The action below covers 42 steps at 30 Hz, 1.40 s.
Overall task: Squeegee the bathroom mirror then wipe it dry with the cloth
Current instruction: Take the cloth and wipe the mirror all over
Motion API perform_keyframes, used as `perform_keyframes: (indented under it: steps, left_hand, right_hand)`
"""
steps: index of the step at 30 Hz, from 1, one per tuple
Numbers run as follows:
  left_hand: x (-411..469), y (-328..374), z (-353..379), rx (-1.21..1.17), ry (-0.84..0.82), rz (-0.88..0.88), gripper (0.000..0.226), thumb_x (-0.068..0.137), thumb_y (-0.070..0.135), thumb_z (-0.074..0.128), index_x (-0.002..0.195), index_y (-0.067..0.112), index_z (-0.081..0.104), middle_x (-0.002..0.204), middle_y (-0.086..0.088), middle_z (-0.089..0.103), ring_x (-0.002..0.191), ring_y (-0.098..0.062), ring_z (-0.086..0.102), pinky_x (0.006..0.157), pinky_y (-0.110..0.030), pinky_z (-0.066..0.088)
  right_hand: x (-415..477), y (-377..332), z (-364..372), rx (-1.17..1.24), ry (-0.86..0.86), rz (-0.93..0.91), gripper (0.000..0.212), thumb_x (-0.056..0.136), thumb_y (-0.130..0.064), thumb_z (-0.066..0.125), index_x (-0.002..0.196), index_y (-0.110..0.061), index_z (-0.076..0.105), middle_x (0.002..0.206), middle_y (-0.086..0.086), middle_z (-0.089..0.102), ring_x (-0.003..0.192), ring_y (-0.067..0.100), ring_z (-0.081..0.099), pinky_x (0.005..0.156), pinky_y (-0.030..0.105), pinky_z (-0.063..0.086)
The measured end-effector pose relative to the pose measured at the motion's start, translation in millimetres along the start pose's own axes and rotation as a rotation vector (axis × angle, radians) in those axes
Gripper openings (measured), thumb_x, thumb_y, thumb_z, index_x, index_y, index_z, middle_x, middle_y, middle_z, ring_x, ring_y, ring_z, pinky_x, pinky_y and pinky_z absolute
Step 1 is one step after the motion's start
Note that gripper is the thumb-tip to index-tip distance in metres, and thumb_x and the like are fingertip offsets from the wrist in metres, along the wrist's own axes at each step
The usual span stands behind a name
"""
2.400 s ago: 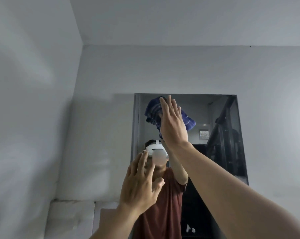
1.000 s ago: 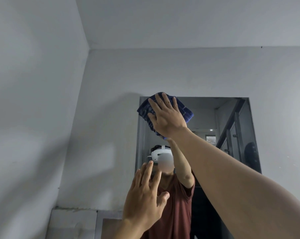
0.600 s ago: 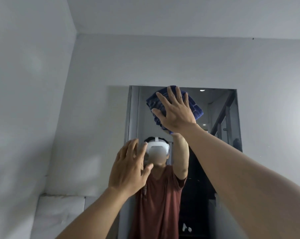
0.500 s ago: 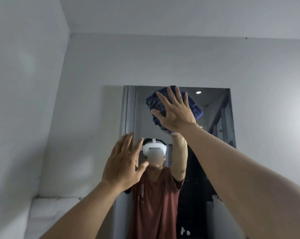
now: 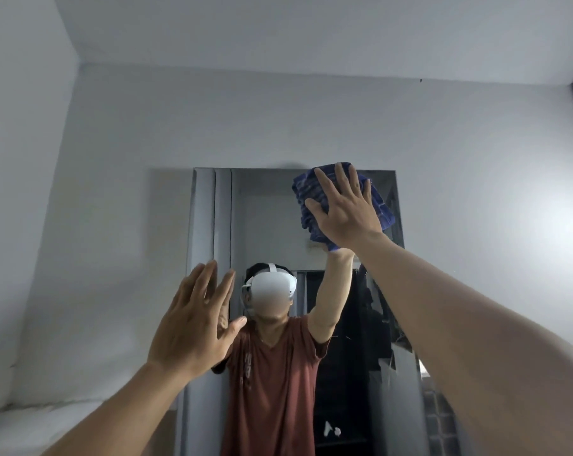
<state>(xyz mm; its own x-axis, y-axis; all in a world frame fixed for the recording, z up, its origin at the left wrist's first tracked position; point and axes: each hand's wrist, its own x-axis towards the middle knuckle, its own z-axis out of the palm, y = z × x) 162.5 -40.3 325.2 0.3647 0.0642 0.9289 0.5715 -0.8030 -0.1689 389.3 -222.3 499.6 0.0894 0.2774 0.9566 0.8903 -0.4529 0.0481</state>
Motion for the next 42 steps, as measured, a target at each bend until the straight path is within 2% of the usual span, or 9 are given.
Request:
perform_keyframes:
  steps: [16, 19, 22, 25, 27, 33, 36, 39, 42]
  left_hand:
    - [-3, 5, 5, -0.004, 0.008, -0.017, 0.082, 0.089, 0.049, 0.066, 0.157, 0.016, 0.032, 0.161, -0.02, 0.028, 0.151, -0.038, 0.025, 0.117, -0.053, 0.037]
    - [-6, 12, 3, 0.039, 0.065, 0.025, 0.066, 0.093, 0.044, 0.051, 0.151, 0.014, 0.043, 0.151, -0.02, 0.042, 0.139, -0.04, 0.041, 0.107, -0.052, 0.045]
    - [-13, 22, 4, 0.091, 0.12, 0.119, 0.052, 0.09, 0.031, 0.042, 0.137, 0.018, 0.061, 0.133, -0.013, 0.056, 0.111, -0.034, 0.055, 0.086, -0.046, 0.051]
    - [-24, 23, 13, 0.119, 0.105, 0.115, 0.048, 0.088, 0.02, 0.056, 0.136, 0.022, 0.063, 0.126, -0.008, 0.06, 0.101, -0.031, 0.055, 0.079, -0.043, 0.054]
    - [-31, 20, 17, 0.135, 0.071, 0.112, 0.055, 0.089, 0.024, 0.059, 0.144, 0.024, 0.056, 0.129, -0.008, 0.058, 0.103, -0.03, 0.053, 0.081, -0.041, 0.053]
    - [-41, 27, 8, 0.09, 0.0, 0.09, 0.059, 0.098, 0.045, 0.034, 0.147, 0.017, 0.052, 0.138, -0.011, 0.056, 0.114, -0.031, 0.053, 0.086, -0.045, 0.054]
    - [-48, 31, 5, 0.023, -0.043, 0.071, 0.067, 0.098, 0.052, 0.03, 0.153, 0.016, 0.043, 0.149, -0.012, 0.048, 0.127, -0.032, 0.05, 0.096, -0.046, 0.054]
    - [-64, 33, 8, -0.072, -0.062, 0.093, 0.076, 0.093, 0.051, 0.034, 0.16, 0.019, 0.024, 0.166, -0.01, 0.024, 0.149, -0.032, 0.032, 0.115, -0.046, 0.041]
    - [-90, 35, 9, -0.043, -0.083, 0.101, 0.081, 0.095, 0.063, 0.03, 0.159, 0.014, 0.026, 0.167, -0.012, 0.019, 0.151, -0.031, 0.026, 0.123, -0.036, 0.019]
  right_hand:
    - [-24, 49, -6, 0.028, 0.024, 0.186, 0.067, 0.102, -0.058, 0.028, 0.161, -0.032, 0.007, 0.169, 0.01, -0.002, 0.155, 0.028, -0.009, 0.124, 0.052, -0.005]
    - [-36, 53, -1, 0.017, 0.026, 0.214, 0.067, 0.103, -0.057, 0.027, 0.161, -0.031, 0.006, 0.169, 0.01, -0.001, 0.155, 0.029, -0.009, 0.124, 0.054, -0.002]
    - [-56, 50, 4, -0.007, 0.034, 0.227, 0.067, 0.103, -0.057, 0.025, 0.161, -0.032, 0.003, 0.169, 0.01, -0.001, 0.155, 0.03, -0.008, 0.124, 0.054, -0.001]
    - [-79, 44, 11, -0.022, 0.017, 0.243, 0.067, 0.102, -0.058, 0.021, 0.16, -0.033, -0.002, 0.169, 0.01, -0.004, 0.155, 0.03, -0.01, 0.124, 0.054, -0.003]
    - [-94, 40, 17, -0.036, 0.012, 0.252, 0.068, 0.102, -0.059, 0.019, 0.16, -0.032, -0.003, 0.169, 0.01, -0.005, 0.155, 0.03, -0.011, 0.124, 0.053, -0.004]
    - [-127, 33, 32, -0.044, 0.019, 0.271, 0.069, 0.101, -0.06, 0.014, 0.161, -0.03, 0.0, 0.169, 0.01, -0.003, 0.155, 0.03, -0.011, 0.124, 0.053, -0.005]
    - [-139, 31, 38, -0.046, 0.023, 0.275, 0.07, 0.1, -0.06, 0.014, 0.161, -0.029, 0.003, 0.169, 0.011, 0.0, 0.155, 0.031, -0.007, 0.124, 0.054, -0.003]
    - [-149, 30, 40, -0.041, 0.007, 0.282, 0.07, 0.099, -0.061, 0.011, 0.161, -0.029, 0.002, 0.169, 0.011, 0.0, 0.155, 0.031, -0.008, 0.124, 0.054, -0.003]
    - [-158, 30, 43, -0.047, 0.015, 0.281, 0.07, 0.099, -0.061, 0.01, 0.161, -0.029, 0.003, 0.169, 0.01, 0.001, 0.155, 0.03, -0.008, 0.124, 0.054, -0.003]
